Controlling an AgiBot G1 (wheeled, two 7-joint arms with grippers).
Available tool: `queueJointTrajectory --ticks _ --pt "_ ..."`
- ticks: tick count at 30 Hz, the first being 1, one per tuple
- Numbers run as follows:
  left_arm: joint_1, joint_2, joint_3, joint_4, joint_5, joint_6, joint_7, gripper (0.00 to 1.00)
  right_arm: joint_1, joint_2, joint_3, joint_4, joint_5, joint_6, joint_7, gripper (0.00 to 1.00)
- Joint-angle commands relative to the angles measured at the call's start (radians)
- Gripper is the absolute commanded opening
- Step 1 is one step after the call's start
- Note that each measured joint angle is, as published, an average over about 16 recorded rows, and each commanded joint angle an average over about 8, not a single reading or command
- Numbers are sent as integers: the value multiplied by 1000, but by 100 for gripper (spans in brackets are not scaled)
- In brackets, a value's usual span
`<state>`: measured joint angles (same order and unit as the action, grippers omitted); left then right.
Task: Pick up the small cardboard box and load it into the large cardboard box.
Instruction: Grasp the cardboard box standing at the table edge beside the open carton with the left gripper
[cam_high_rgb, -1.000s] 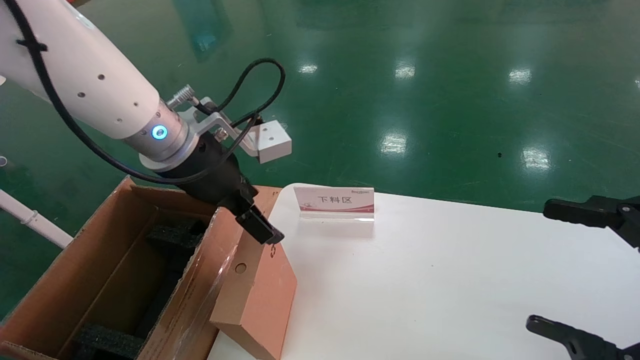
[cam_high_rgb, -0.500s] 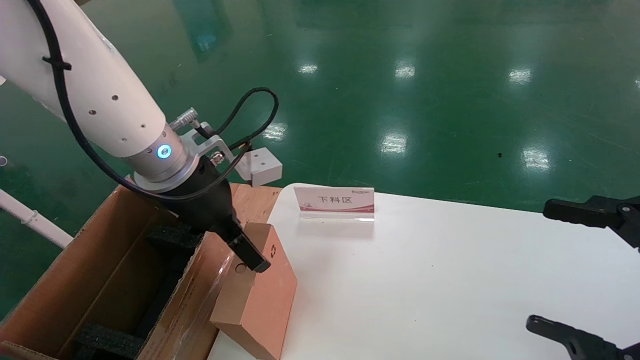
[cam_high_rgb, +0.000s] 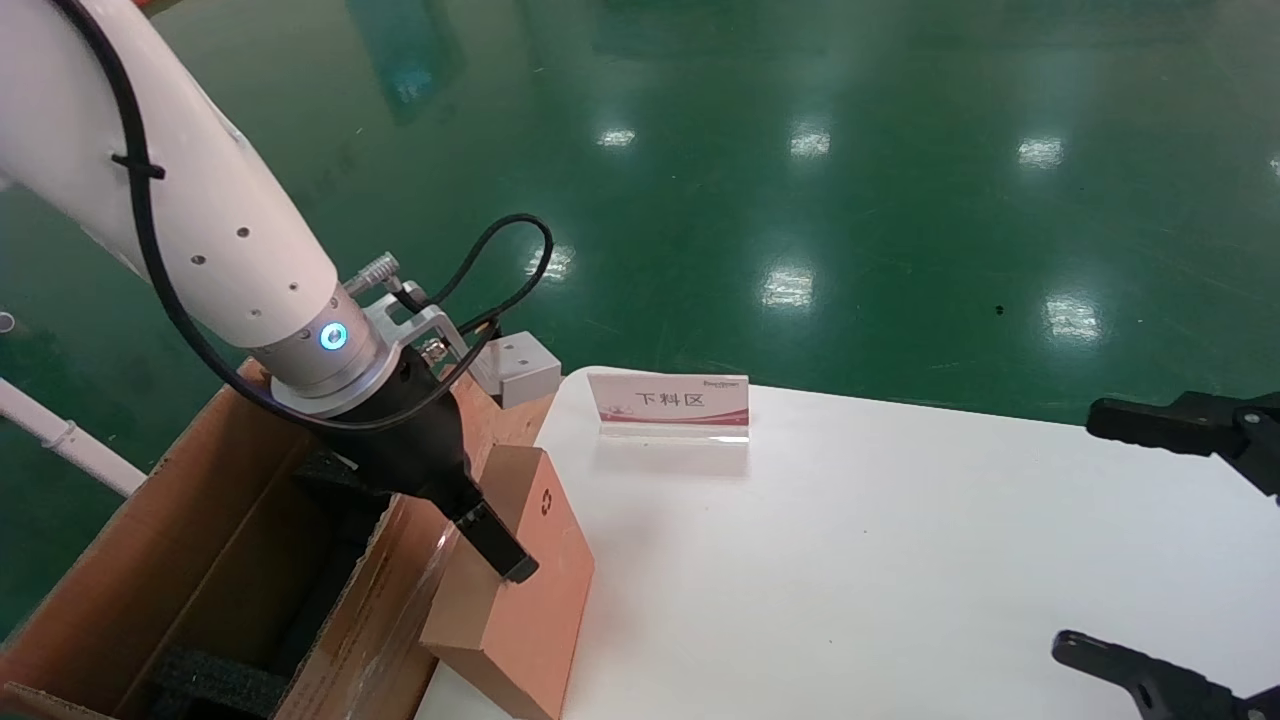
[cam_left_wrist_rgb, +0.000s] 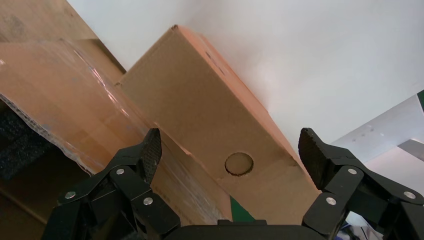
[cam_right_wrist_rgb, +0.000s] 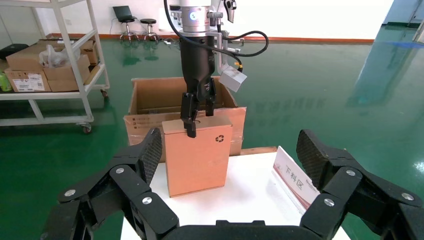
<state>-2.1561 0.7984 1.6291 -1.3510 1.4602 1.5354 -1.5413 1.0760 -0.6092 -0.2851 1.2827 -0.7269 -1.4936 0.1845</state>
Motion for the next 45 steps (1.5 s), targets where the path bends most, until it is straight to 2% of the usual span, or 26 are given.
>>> queueJointTrajectory --ticks 1,21,22,23,29,30,31,45 --pt "-1 2 9 0 -2 1 -4 100 0 0 0 0 0 0 0 100" --pt "-23 23 62 3 -16 7 -24 100 0 0 -1 0 0 1 -1 100" --pt "-23 23 61 3 -15 7 -24 100 0 0 -1 0 0 1 -1 92" --pt "-23 23 61 3 -15 7 -24 92 0 0 -1 0 0 1 -1 80" --pt "-21 22 57 3 -13 7 -22 17 0 0 -1 0 1 1 0 5" --pt "-21 22 57 3 -13 7 -22 5 0 0 -1 0 1 1 0 0" --pt "-21 22 57 3 -13 7 -22 0 0 0 -1 0 1 1 0 0" --pt "-19 21 54 3 -11 7 -21 0 0 0 -1 0 1 1 0 0"
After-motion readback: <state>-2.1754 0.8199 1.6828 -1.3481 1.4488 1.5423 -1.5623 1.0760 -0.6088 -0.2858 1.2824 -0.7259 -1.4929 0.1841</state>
